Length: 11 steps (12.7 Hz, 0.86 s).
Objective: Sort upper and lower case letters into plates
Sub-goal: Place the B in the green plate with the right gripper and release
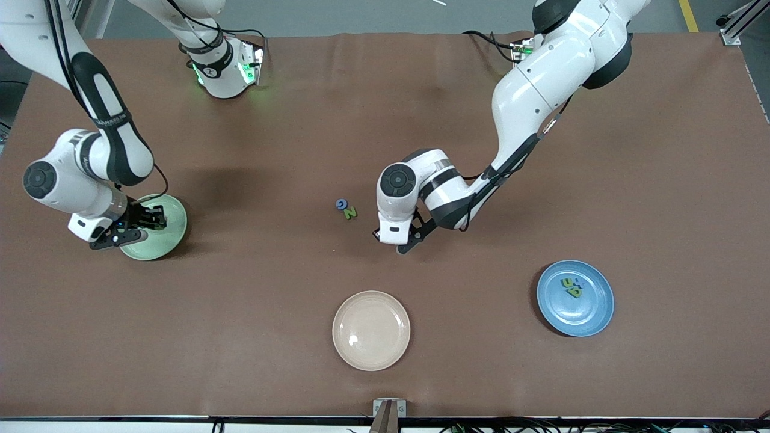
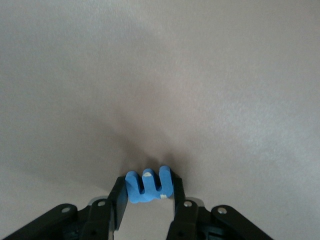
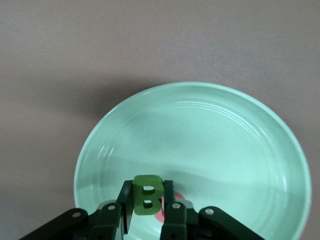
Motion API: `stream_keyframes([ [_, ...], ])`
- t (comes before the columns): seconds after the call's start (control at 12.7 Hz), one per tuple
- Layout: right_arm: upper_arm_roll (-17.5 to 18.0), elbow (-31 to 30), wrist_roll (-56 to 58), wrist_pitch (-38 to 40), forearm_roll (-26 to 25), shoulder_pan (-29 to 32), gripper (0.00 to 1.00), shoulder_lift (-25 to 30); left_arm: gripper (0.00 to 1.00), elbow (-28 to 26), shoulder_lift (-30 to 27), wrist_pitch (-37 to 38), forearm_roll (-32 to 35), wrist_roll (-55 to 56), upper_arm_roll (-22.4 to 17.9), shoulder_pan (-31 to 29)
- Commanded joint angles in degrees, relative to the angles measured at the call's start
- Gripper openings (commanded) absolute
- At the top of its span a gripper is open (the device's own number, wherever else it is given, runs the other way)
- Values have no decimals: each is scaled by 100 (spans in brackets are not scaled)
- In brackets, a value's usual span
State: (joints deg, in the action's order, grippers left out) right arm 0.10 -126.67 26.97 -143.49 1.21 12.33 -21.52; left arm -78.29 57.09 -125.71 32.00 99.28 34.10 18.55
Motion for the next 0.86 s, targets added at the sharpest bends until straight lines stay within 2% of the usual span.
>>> stream_keyframes([
  [0.0, 122, 20, 98, -65, 55, 51, 11, -62, 0, 42, -311, 126, -54, -5, 9, -324],
  [0.16, 130, 63, 98, -65, 55, 42, 14, -132, 0, 16, -602, 135, 52, -153, 35, -850],
  [0.31, 130, 125, 98, -65, 55, 42, 18, -186, 0, -2, -830, 528, 43, -924, 53, -1316],
  [0.39, 130, 125, 98, -48, 55, 42, 33, -186, 0, -2, -901, 670, 43, -1337, 53, -1562],
  [0.47, 122, 160, 98, -13, 55, 42, 75, -168, 0, -20, -971, 810, 0, -1750, 70, -1878],
  [0.55, 130, 187, 54, 31, 55, 33, 95, -116, 0, -116, -1050, 933, -10, -2250, 201, -2220],
  [0.63, 139, 187, 54, 58, 55, 7, 98, 33, 0, -195, -1086, 1065, -10, -2725, 298, -2624],
  [0.79, 148, 413, -164, 1001, 55, -177, 97, 568, 1, -292, -1086, 1251, -1, -3613, 518, -3389],
])
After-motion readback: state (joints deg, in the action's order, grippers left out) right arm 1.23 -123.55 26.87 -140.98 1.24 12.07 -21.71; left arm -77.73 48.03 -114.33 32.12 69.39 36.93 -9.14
